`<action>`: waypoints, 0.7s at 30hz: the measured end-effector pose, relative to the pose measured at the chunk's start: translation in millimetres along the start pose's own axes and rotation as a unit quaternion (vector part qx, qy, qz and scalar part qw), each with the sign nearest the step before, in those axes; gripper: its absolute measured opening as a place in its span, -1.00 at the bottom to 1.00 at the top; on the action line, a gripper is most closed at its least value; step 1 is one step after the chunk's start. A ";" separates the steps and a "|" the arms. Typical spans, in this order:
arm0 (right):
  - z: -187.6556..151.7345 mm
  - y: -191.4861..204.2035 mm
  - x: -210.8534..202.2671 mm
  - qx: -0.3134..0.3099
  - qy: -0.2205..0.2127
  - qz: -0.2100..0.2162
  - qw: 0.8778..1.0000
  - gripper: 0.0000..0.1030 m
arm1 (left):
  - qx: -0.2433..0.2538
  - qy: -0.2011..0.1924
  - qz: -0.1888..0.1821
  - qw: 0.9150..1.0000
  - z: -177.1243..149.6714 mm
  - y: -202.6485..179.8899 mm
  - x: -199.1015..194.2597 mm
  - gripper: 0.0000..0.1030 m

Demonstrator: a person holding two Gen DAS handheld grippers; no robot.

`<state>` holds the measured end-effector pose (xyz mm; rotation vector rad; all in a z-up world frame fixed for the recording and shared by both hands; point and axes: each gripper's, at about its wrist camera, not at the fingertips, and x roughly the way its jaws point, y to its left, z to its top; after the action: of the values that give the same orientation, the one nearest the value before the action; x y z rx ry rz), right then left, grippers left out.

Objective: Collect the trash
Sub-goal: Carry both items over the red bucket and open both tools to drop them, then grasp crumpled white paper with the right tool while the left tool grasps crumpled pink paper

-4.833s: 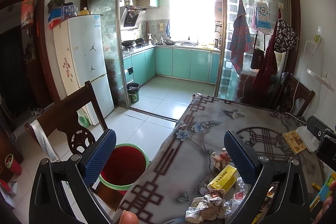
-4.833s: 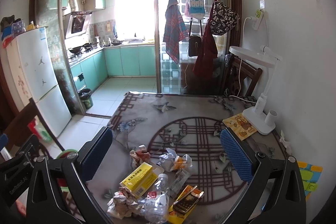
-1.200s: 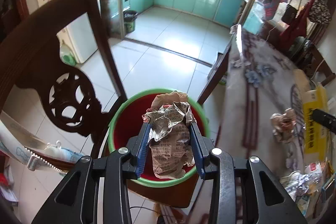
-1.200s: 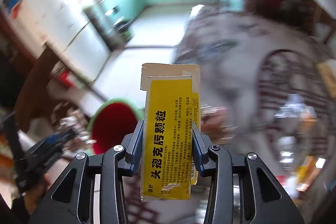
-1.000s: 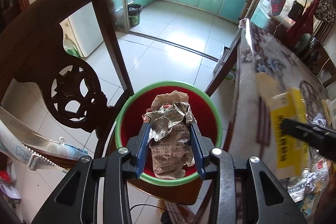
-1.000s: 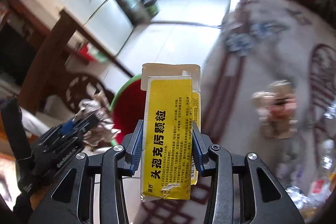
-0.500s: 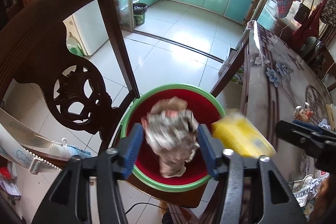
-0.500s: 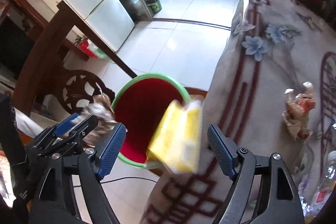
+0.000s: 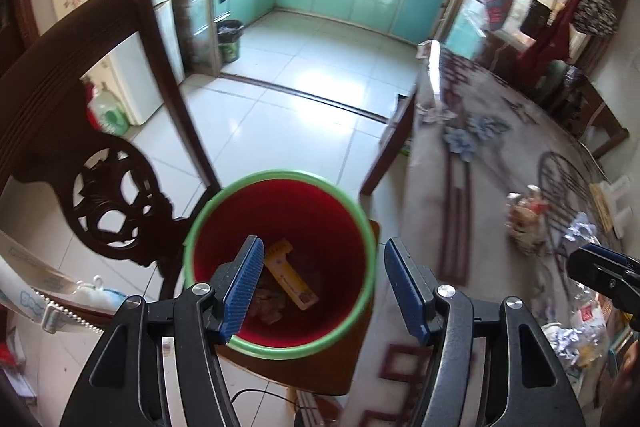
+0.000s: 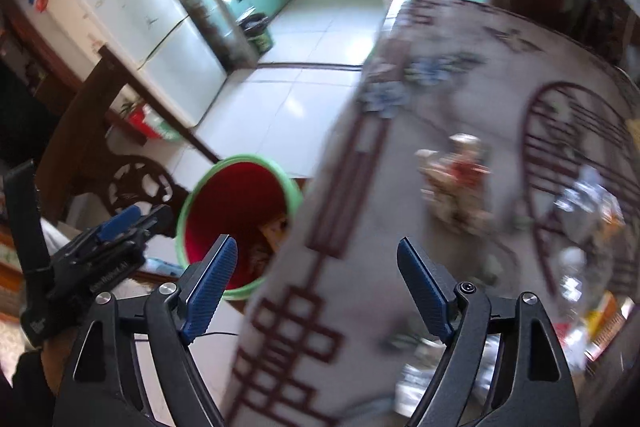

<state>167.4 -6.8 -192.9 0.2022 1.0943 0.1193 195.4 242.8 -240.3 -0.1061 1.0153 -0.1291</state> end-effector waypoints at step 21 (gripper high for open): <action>20.0 -240.8 17.3 -0.020 0.078 -0.132 0.988 0.60 | 0.053 0.007 -0.029 0.998 -17.8 -180.7 -16.2 0.20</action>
<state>192.3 -240.3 -252.4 0.0094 1.2639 -0.0817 161.3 66.4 -209.3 -0.0382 1.0173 -0.2357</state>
